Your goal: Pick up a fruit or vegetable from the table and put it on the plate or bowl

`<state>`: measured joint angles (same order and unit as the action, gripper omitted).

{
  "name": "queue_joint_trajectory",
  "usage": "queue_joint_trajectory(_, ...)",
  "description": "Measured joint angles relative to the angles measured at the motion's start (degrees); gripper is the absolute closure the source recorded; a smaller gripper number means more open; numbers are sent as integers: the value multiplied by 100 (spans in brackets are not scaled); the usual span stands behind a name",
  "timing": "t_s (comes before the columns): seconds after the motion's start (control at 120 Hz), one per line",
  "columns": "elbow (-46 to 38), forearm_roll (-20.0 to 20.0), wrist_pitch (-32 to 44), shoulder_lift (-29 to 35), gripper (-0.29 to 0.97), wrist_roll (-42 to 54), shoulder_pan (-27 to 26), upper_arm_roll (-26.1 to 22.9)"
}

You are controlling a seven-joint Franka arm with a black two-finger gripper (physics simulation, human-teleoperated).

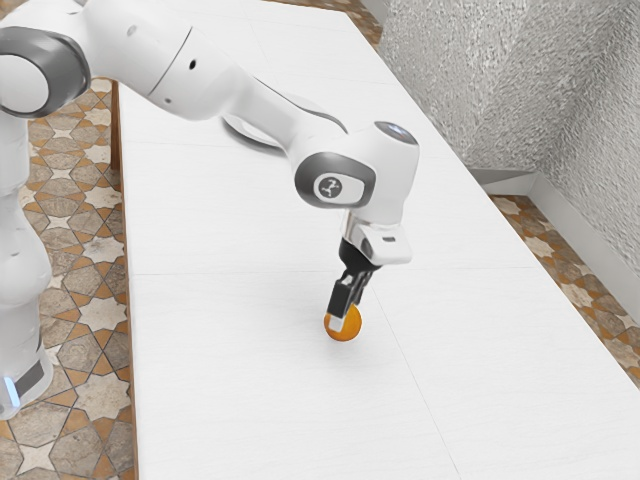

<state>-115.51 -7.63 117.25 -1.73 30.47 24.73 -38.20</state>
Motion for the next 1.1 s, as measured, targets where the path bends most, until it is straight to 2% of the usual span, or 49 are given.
queue_joint_trajectory(0.417, -43, -1, -1, -43, 1, 26, -104, -30)
queue_joint_trajectory(0.692, -44, 17, -24, -90, 33, 4, -44, -26)
queue_joint_trajectory(1.1, 265, 116, -58, -20, 36, -55, -68, -49)
